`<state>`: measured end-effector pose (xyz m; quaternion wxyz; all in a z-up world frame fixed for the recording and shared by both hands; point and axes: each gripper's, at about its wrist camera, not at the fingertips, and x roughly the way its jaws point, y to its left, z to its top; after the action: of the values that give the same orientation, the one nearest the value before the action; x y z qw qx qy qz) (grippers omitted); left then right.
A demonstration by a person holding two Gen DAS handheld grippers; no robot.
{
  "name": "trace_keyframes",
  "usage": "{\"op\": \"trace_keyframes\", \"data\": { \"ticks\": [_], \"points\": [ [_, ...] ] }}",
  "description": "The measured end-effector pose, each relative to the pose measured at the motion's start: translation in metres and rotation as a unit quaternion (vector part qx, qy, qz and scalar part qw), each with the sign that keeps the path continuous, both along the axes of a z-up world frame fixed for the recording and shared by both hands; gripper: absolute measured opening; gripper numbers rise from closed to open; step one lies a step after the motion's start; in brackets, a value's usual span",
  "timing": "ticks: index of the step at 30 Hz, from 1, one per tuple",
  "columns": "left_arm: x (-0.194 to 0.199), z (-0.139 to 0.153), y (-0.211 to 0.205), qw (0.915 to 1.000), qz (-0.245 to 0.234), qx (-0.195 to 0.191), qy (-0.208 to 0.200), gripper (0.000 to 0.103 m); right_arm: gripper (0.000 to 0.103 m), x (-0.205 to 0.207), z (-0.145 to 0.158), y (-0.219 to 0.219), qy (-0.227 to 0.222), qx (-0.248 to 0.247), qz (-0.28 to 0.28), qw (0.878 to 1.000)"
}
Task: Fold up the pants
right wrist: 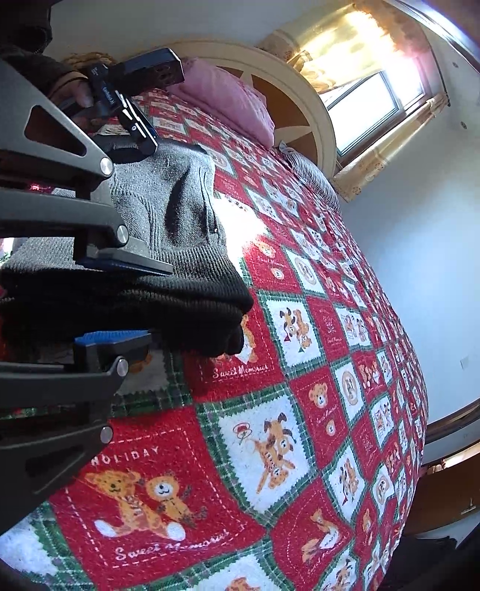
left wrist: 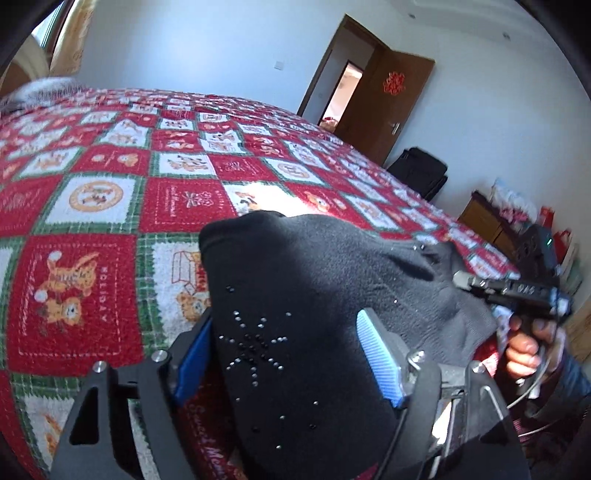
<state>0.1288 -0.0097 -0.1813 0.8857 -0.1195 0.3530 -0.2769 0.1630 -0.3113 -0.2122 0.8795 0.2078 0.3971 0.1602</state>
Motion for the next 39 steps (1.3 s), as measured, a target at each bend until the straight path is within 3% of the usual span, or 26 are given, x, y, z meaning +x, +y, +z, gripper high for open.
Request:
{"op": "trace_keyframes", "data": {
  "ticks": [3,5,8,11,22,29,39],
  "points": [
    [0.002,-0.002,0.003,0.9999,0.003,-0.015,0.0,0.073,0.027,0.003,-0.005,-0.001,0.01,-0.003,-0.002,1.0],
    [0.004,-0.002,0.002,0.9998,-0.005,-0.017,-0.001,0.048,0.026,0.003,-0.005,-0.001,0.009,-0.002,-0.002,1.0],
    [0.005,-0.003,0.005,0.9992,-0.01,-0.038,0.006,0.021,0.026,-0.001,0.001,0.001,0.0,-0.005,-0.001,1.0],
    [0.002,0.0,0.008,0.9989,-0.008,-0.046,0.001,0.014,0.026,-0.005,0.011,0.004,-0.011,-0.007,0.002,1.0],
    [-0.008,0.033,0.024,0.9977,0.008,-0.055,-0.04,0.011,0.025,0.006,0.047,0.027,-0.038,-0.02,0.036,0.998],
    [-0.009,0.053,0.05,0.9968,0.05,-0.001,-0.063,0.011,0.025,0.039,0.057,0.063,-0.049,-0.023,0.076,0.996],
    [-0.011,0.059,0.103,0.9905,0.116,0.041,-0.062,0.011,0.025,0.09,0.067,0.137,-0.061,-0.017,0.133,0.989]
  ]
}}
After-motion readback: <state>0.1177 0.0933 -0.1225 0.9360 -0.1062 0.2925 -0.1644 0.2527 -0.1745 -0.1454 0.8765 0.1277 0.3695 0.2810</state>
